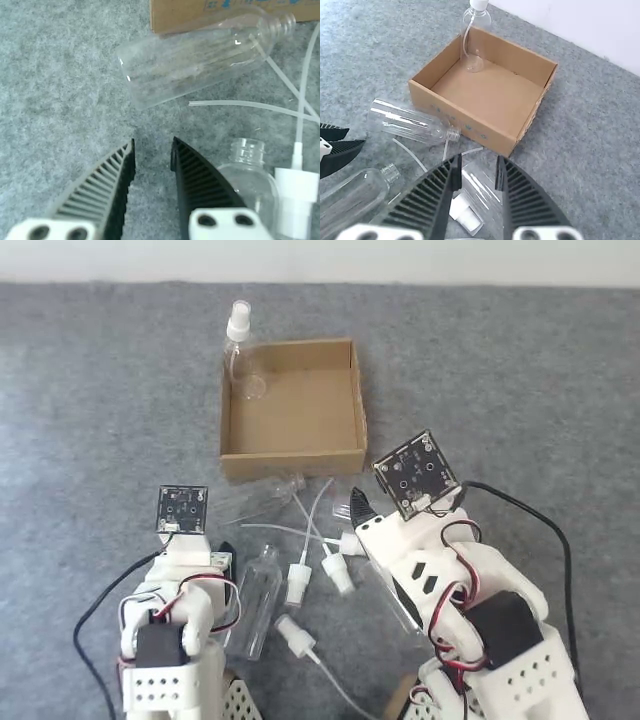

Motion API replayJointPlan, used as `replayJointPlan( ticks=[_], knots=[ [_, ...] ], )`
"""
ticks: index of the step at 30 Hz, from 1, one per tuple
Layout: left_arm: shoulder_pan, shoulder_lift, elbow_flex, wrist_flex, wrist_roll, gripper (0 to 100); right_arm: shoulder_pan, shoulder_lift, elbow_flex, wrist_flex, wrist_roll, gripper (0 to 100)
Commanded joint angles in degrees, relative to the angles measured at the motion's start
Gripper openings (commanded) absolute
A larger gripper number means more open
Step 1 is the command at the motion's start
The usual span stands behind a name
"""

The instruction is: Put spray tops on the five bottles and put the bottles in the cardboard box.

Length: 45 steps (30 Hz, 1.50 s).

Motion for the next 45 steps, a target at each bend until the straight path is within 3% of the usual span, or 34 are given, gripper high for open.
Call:
replayJointPlan(
  ticks=[1,45],
  knots=[
    [-0.1,-0.7,-0.7,0.3,-0.2,11,0.5,-1.3,-0.6,0.1,0.8,8.4],
    [-0.1,-0.7,-0.7,0.3,-0.2,11,0.4,-10.0,3.4,-0.5,0.9,8.8]
  ],
)
